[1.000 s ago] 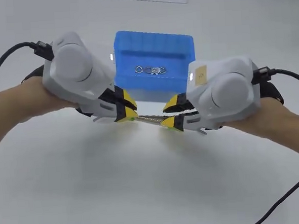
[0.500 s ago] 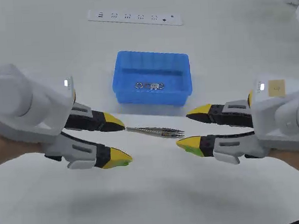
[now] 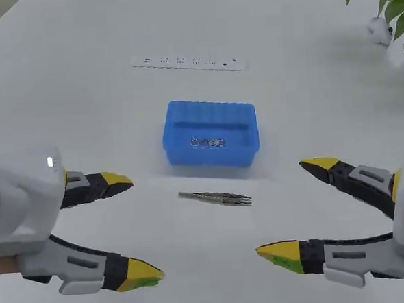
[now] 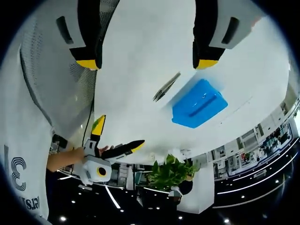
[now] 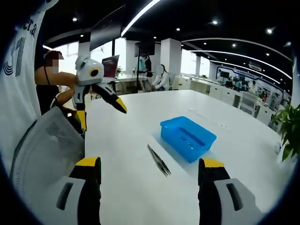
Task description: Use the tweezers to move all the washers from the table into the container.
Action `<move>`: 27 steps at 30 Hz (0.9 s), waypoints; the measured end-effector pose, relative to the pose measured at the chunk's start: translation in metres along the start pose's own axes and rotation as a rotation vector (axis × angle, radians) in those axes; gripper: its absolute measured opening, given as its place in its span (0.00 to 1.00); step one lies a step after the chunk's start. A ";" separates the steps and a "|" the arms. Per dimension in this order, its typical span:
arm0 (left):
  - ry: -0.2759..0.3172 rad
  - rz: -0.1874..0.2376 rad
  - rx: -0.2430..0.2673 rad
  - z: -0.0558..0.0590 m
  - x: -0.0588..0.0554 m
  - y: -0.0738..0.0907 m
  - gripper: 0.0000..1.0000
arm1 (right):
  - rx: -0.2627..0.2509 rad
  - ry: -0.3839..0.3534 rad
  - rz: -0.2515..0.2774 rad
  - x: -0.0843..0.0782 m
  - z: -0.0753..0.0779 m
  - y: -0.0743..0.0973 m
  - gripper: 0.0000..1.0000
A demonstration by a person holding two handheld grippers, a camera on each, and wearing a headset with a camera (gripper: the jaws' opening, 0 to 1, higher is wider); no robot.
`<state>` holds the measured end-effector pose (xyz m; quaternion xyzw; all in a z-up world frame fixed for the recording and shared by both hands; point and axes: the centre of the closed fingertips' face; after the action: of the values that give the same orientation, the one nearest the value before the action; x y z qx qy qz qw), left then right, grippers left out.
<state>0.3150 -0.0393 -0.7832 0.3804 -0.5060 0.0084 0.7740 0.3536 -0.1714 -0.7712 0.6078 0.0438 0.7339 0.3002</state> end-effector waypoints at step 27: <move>-0.002 0.042 0.049 0.011 0.002 0.020 0.99 | -0.041 0.024 -0.016 0.009 -0.012 0.016 1.00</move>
<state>0.2992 -0.0327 -0.7676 0.3886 -0.5143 0.0368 0.7636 0.3353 -0.1763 -0.7602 0.5922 0.0370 0.7394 0.3180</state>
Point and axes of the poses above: the centre of the closed fingertips' face, and the gripper's own axes: y roughly backward along the fingers, z roughly to its right, x roughly out of its top, and after that the axes turned 13 degrees about y, right-handed
